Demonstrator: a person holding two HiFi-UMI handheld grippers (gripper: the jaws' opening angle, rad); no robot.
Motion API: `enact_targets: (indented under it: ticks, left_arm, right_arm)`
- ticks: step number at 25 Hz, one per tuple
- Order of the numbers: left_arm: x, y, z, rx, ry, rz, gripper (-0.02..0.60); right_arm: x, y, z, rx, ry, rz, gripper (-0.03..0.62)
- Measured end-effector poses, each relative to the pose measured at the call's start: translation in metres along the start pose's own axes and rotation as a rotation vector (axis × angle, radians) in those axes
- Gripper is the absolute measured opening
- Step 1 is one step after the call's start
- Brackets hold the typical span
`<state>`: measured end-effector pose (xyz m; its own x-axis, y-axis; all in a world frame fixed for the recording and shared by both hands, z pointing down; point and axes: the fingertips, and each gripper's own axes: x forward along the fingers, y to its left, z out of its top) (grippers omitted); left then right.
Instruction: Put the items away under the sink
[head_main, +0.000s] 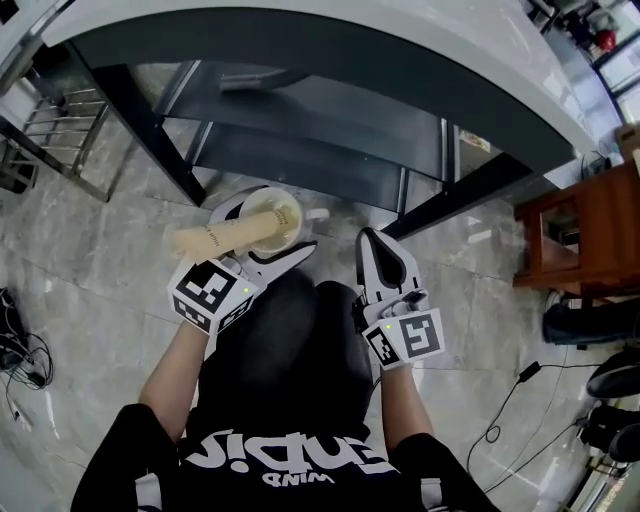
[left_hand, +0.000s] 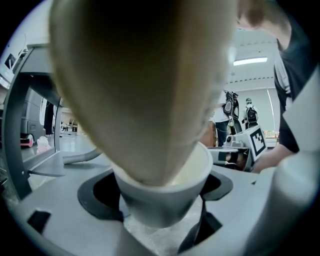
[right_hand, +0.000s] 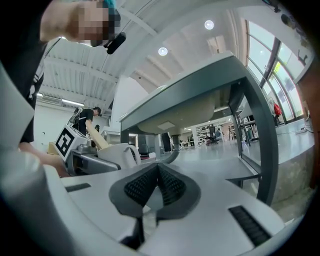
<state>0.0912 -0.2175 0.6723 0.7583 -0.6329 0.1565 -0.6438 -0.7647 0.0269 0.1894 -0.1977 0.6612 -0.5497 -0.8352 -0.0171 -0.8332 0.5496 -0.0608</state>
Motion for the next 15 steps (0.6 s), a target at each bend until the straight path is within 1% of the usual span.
enact_targets:
  ticks: [4,9,15]
  left_arm:
    - [0.0031,-0.005,-0.0011,0.024,0.011,0.001,0.462]
    - [0.0002,-0.0079,0.0022,0.022,0.002,-0.003,0.462]
    - [0.0027,-0.0079,-0.0042,0.016,0.016,-0.005,0.462]
  right_arm:
    - [-0.0039,-0.0015,-0.0004,0.008,-0.015,0.004,0.018]
    - [-0.0076,-0.0007,-0.0003,0.015,-0.022,0.005,0.018]
    - [-0.0093,-0.0025,-0.0019,0.019,-0.019,-0.002,0.018]
